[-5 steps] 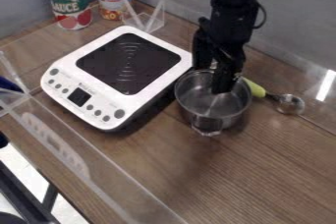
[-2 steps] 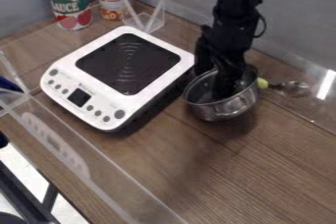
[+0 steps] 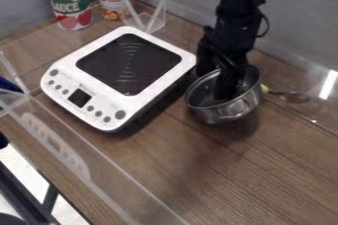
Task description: Put silver pot on the white and black stove top
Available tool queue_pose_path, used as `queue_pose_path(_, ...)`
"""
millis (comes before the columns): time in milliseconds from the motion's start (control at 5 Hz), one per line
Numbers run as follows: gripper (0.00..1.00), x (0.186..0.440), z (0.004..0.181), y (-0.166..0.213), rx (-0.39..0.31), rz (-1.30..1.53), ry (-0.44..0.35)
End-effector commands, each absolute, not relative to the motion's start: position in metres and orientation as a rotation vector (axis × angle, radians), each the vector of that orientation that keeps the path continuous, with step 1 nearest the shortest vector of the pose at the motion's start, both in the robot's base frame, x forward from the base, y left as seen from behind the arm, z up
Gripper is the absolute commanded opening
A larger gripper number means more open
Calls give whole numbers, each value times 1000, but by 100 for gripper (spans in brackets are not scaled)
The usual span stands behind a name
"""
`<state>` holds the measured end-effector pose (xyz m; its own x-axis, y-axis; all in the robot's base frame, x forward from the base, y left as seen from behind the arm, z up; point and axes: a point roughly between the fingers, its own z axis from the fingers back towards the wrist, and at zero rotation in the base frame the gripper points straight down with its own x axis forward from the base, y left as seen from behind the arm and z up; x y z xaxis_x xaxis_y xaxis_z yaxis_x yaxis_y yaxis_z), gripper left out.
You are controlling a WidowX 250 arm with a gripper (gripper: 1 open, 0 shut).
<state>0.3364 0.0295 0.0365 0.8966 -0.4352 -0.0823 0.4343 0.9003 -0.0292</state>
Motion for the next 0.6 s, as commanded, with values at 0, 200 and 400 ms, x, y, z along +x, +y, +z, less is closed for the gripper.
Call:
queue_pose_path(0, 100, 341, 42, 29, -12, -452, 79)
queue_pose_path(200, 100, 342, 43, 30, -17, -450, 89)
queue_pose_path(400, 0, 343, 43, 30, -21, -447, 102)
